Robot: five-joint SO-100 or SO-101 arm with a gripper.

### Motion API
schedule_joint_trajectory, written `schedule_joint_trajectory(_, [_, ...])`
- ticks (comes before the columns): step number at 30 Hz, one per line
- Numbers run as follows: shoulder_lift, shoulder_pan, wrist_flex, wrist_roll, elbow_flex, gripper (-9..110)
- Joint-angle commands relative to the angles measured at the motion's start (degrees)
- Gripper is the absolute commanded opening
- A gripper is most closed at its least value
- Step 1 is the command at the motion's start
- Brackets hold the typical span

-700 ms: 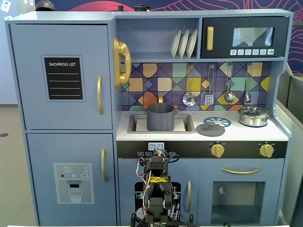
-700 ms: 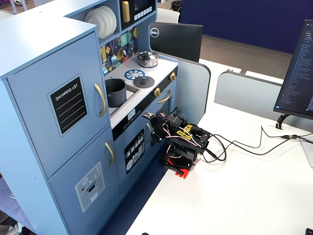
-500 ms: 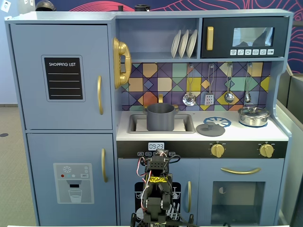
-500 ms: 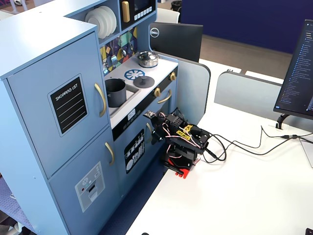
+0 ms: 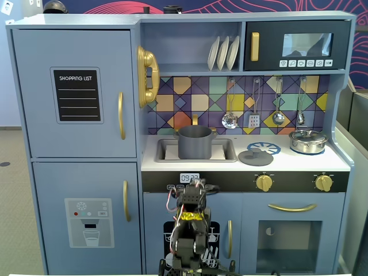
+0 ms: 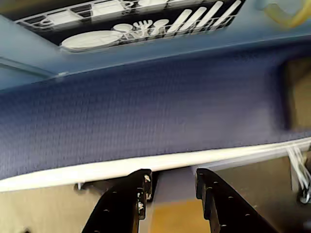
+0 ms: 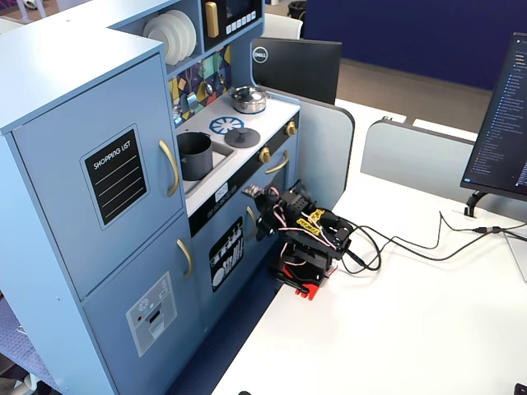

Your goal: Pick up the lid from the counter and put it on the gray recipient

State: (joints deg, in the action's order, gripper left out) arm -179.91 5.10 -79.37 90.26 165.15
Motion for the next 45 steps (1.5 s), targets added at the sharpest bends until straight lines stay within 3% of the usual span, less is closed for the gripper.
schedule_joint_trajectory(1, [9.93,0.44,0.00,0.53,-15.82,0])
schedule_joint_trajectory(10, [14.41,10.72,26.37,7.82,-33.13,0])
schedule_joint_trajectory(15, [13.62,19.95,50.80,5.71,-27.69,0])
schedule_joint_trajectory(21, [18.81,27.16,69.26,4.04,-21.80,0])
schedule_joint_trajectory(23, [20.92,28.48,75.41,2.46,-19.42,5])
schedule_joint_trajectory(33, [33.93,30.06,90.70,0.70,-19.34,23])
schedule_joint_trajectory(45, [50.27,30.15,97.29,1.41,-28.74,25])
